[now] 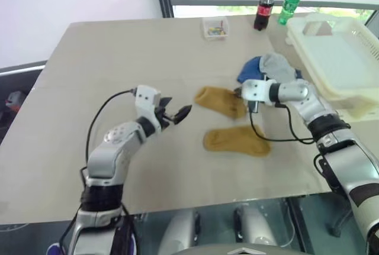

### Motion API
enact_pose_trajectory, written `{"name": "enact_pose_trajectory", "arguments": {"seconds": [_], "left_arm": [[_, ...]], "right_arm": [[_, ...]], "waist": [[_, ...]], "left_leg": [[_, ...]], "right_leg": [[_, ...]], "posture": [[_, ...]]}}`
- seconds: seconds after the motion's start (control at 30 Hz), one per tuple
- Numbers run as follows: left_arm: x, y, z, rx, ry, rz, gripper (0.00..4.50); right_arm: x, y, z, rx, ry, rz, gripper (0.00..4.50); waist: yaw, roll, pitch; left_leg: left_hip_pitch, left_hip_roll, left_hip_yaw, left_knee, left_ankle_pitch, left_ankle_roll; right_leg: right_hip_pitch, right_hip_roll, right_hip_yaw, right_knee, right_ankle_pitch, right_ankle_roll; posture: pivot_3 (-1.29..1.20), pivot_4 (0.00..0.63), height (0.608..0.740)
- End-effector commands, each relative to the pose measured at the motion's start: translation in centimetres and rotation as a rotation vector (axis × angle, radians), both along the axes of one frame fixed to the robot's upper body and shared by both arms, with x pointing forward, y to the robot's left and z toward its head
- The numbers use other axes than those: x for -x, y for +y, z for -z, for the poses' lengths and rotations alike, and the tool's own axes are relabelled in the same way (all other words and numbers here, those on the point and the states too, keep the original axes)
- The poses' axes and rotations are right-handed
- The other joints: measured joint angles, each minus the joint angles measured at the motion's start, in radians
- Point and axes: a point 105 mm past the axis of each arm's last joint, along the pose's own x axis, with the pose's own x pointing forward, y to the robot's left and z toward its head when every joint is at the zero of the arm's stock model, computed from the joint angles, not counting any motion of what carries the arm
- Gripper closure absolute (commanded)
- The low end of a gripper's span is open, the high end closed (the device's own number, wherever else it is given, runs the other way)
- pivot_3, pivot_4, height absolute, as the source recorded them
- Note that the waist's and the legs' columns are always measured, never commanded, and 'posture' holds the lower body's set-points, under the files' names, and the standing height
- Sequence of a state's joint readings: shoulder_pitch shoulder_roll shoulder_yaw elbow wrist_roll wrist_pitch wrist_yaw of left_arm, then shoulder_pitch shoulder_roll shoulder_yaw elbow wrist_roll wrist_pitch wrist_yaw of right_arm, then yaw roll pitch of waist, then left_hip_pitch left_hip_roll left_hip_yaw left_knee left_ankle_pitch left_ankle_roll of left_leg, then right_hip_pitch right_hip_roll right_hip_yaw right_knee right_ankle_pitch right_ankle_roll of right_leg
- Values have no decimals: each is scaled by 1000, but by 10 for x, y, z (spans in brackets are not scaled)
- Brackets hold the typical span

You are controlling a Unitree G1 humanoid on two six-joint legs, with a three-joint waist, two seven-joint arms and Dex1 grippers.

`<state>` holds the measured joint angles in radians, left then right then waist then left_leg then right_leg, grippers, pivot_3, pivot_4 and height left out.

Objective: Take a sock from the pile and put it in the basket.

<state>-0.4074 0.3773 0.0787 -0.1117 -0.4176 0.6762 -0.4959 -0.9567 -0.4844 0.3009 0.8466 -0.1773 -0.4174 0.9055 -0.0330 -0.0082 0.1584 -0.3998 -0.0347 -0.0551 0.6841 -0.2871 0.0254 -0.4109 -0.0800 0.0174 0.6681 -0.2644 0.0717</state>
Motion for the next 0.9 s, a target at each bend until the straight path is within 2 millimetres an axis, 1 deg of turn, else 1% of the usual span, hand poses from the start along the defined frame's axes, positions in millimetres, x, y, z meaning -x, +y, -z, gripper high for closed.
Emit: {"name": "enact_pose_trajectory", "arguments": {"seconds": [0.03,0.17,0.23,0.33,0.43,0.53,0.6,0.73,0.8,0.9], "left_arm": [[-7,-13,-7,-1,-14,47,0],[-19,-21,-7,-21,-13,64,0],[-26,-25,-7,-30,-9,72,0],[-39,-29,-8,-35,-1,69,0],[-49,-33,-8,-48,8,68,0],[-57,-36,-3,-78,26,66,0],[-62,-38,3,-105,44,57,0],[-65,-42,18,-133,80,59,0],[-63,-48,22,-134,79,77,517],[-61,-55,24,-112,70,95,1785]], "right_arm": [[1,-16,-16,-112,21,92,2243],[10,-31,-13,-256,167,232,2243],[15,-34,-12,-395,285,329,2243],[25,-31,-2,-532,448,441,2243],[30,-23,4,-638,545,514,2243],[28,-19,13,-703,603,576,2243],[27,-14,19,-729,638,599,2243],[24,-9,34,-683,648,627,2243],[25,-8,41,-635,640,626,2764],[26,-4,44,-602,621,598,4080]], "waist": [[-3,0,0],[-6,0,0],[-6,0,0],[-3,0,0],[-3,0,0],[-1,0,0],[-1,0,0],[-1,0,0],[-2,0,-1],[-3,0,-1]], "left_leg": [[0,0,0,0,0,0],[0,0,-1,-1,0,0],[0,0,-1,-1,0,0],[0,0,-1,1,0,0],[0,0,-2,1,0,0],[0,-1,-1,1,0,0],[0,-3,-1,1,0,0],[0,-4,-2,1,0,0],[1,-5,-2,1,0,0],[1,-5,-2,1,0,0]], "right_leg": [[0,0,0,0,0,0],[-1,1,1,-1,0,0],[-1,1,1,0,0,0],[-1,1,1,2,0,0],[-1,1,1,3,0,0],[-2,0,2,3,0,0],[-2,0,2,4,0,0],[-2,-1,2,4,0,0],[-2,-1,2,4,0,0],[-2,-1,2,5,0,0]], "posture": [[0,150,740],[0,150,740],[0,150,740],[0,150,740],[0,150,740],[0,150,740],[0,150,740],[0,150,740],[0,150,740],[0,150,740]]}}
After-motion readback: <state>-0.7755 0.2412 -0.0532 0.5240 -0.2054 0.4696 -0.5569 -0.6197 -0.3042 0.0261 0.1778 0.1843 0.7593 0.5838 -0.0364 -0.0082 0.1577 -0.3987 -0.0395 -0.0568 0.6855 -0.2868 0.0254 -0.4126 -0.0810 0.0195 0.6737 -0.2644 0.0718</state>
